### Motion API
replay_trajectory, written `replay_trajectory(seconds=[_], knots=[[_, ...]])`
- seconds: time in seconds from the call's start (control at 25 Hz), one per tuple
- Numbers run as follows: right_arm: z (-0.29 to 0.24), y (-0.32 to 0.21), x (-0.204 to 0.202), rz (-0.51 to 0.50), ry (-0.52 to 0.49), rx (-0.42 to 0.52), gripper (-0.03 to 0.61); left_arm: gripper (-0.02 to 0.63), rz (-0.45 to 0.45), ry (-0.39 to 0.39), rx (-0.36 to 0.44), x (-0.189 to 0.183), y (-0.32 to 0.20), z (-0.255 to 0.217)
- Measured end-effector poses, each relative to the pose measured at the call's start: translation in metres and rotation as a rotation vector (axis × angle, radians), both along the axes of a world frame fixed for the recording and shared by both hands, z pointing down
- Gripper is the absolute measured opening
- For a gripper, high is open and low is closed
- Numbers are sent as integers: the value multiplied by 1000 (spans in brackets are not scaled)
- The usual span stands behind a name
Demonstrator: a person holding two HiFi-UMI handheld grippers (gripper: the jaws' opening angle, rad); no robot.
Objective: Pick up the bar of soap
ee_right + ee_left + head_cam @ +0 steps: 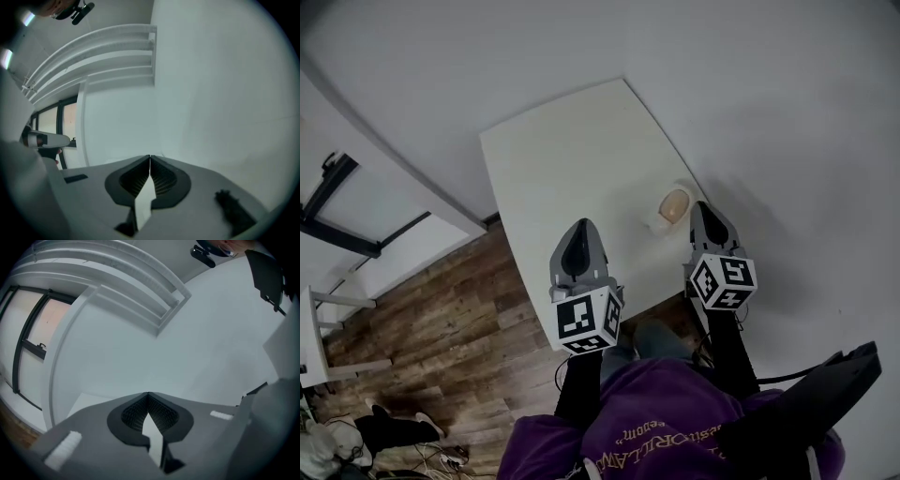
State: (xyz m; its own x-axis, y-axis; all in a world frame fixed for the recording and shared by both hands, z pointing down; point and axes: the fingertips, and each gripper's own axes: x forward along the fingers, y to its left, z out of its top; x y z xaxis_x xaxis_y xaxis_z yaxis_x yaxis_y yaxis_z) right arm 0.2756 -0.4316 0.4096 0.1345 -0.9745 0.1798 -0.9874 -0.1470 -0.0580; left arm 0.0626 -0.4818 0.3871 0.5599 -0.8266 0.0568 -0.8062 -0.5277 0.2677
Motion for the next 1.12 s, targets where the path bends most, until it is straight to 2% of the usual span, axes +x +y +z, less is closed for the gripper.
replay_trajectory(seconds=[0.12,0.28,0.48,0.56,0.64,0.76,0.88,1.0,1.12], knots=[[20,-5,11,-63,35,-67,9,5,-27,4,-25,1,-1,10],[45,-18,22,-171,69,-158,11,5,-16,-12,-35,4,1,17],[69,-31,34,-294,167,-301,11,5,-23,-7,-96,8,7,34],[75,-39,37,-378,189,-348,39,5,-17,-12,-108,12,9,39],[86,-46,30,-509,213,-400,99,5,-15,-45,-106,8,9,44],[102,-45,10,-787,385,-489,172,5,-38,-75,-100,-8,-4,44],[122,-40,-2,-1019,624,-595,210,5,-90,-32,-112,-26,-12,40],[146,-34,-1,-1189,868,-715,233,5,-93,-34,-121,-28,-12,44],[165,-30,9,-1317,1051,-819,246,5,-77,-40,-125,-23,-9,44]])
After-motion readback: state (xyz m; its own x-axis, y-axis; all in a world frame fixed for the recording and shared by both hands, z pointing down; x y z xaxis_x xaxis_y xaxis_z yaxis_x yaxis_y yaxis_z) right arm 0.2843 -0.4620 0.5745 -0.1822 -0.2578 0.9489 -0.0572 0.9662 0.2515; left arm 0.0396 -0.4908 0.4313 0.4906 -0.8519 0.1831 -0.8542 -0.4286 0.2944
